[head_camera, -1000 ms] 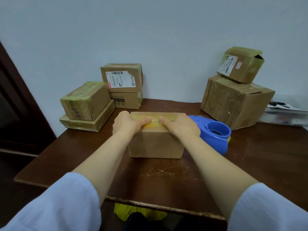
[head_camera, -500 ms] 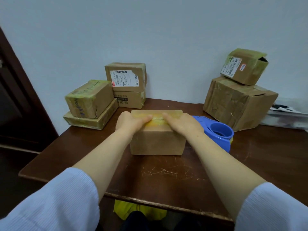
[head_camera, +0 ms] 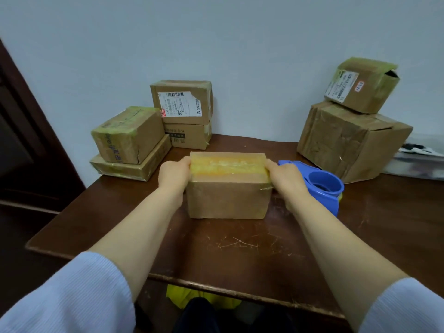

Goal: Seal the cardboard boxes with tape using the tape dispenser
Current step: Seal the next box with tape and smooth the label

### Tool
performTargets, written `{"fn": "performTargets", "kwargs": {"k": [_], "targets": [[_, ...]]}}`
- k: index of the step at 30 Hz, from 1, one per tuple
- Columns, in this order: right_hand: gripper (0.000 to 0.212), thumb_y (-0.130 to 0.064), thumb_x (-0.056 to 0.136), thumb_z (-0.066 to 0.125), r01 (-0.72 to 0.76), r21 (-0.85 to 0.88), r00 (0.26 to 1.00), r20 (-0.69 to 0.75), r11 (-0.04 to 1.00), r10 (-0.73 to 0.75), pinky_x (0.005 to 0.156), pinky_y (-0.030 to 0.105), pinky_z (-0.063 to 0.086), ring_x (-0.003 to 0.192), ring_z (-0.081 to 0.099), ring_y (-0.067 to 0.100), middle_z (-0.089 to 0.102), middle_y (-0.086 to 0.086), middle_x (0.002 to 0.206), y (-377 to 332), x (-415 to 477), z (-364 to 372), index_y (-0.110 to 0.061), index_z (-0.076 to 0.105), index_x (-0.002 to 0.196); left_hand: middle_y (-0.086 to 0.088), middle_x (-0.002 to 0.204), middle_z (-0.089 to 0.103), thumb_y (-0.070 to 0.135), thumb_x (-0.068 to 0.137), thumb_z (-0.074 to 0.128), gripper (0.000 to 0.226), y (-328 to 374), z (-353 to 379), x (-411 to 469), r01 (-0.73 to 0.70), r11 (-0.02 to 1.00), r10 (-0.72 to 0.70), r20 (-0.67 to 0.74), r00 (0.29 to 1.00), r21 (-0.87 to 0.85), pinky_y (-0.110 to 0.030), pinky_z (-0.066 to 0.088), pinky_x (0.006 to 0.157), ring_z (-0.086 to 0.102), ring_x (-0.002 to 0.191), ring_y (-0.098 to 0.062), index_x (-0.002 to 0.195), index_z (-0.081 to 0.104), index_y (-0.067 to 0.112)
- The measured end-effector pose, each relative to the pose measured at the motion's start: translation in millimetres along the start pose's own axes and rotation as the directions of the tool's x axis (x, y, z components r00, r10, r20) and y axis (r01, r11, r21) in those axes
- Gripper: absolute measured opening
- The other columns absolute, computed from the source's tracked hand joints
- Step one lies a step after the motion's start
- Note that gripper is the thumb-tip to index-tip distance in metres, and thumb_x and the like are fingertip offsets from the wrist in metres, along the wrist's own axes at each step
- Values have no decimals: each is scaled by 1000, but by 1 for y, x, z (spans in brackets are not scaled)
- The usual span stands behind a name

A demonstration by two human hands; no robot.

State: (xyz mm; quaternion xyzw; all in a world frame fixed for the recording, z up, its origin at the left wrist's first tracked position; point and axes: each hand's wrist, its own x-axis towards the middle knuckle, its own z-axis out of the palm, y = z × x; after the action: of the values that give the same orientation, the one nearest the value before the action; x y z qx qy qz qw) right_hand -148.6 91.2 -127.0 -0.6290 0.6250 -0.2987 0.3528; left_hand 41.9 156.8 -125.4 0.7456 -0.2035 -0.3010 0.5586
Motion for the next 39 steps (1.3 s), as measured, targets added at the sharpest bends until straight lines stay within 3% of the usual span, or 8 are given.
{"fn": "performTargets", "kwargs": {"k": [3, 6, 12, 18, 28, 32, 36, 39], "targets": [[31, -30, 100, 33, 104, -94, 995, 15, 990, -103, 78, 37, 39, 94, 53, 25, 61, 9, 106, -1, -10, -7, -11, 59, 97, -9, 139, 49, 31, 102, 41, 48, 4, -5, 0, -173, 944, 175, 18, 984, 280, -39, 35, 106, 43, 127, -29, 144, 38, 7], [49, -35, 102, 36, 236, -101, 971, -7, 967, -238, 104, 33, 32, 135, 38, 23, 43, 5, 147, -6, -19, 4, -10, 39, 143, -7, 156, 27, 30, 102, 39, 53, 7, 1, -7, -384, 805, 386, 93, 918, 452, -38, 23, 114, 26, 143, -25, 150, 27, 12], [52, -29, 97, 52, 207, 259, 978, -63, 943, -197, 113, 29, 29, 137, 37, 16, 42, 1, 148, 6, -15, 19, -13, 39, 144, -1, 155, 32, 31, 99, 50, 55, -11, 1, -7, -211, 974, 200, 128, 971, 83, -39, 27, 115, 31, 140, -21, 149, 32, 16], [58, -40, 90, 60, 81, 525, 994, 26, 848, -111, 111, 35, 34, 130, 42, 11, 44, -9, 145, 16, -22, 22, -24, 41, 143, 3, 150, 38, 32, 97, 53, 55, -21, -3, -7, -33, 976, 90, 258, 962, -215, -35, 39, 105, 45, 128, -18, 148, 32, 26], [63, -60, 86, 51, -178, 354, 968, 231, 918, 98, 101, 40, 40, 118, 49, 24, 50, 3, 134, 9, -25, 12, -14, 51, 130, -7, 126, 57, 31, 97, 54, 52, -4, -10, -14, 146, 974, -91, 293, 952, -172, -41, 38, 108, 51, 120, -24, 142, 41, 11], [62, -51, 89, 55, 154, 155, 987, -63, 976, -146, 104, 37, 39, 126, 48, 20, 52, 2, 139, 10, -21, 15, -13, 50, 138, -6, 148, 43, 32, 91, 62, 62, -4, -7, -13, -238, 950, 238, 22, 971, 205, -41, 33, 112, 39, 135, -24, 145, 39, 10], [50, -42, 91, 56, 197, 340, 980, -83, 919, -180, 102, 31, 43, 114, 54, 10, 62, -7, 122, 14, -24, 22, -14, 55, 133, -3, 146, 45, 34, 95, 57, 53, -14, -2, -13, -220, 966, 219, 21, 976, 137, -41, 34, 112, 40, 134, -24, 142, 45, 13], [56, -44, 90, 57, 106, 402, 993, 13, 910, -121, 107, 38, 40, 126, 48, 14, 53, -5, 139, 15, -21, 19, -19, 49, 139, -2, 149, 41, 40, 97, 51, 56, -15, -1, -11, -138, 988, 131, 96, 987, 66, -44, 33, 112, 39, 134, -25, 146, 39, 17]]}}
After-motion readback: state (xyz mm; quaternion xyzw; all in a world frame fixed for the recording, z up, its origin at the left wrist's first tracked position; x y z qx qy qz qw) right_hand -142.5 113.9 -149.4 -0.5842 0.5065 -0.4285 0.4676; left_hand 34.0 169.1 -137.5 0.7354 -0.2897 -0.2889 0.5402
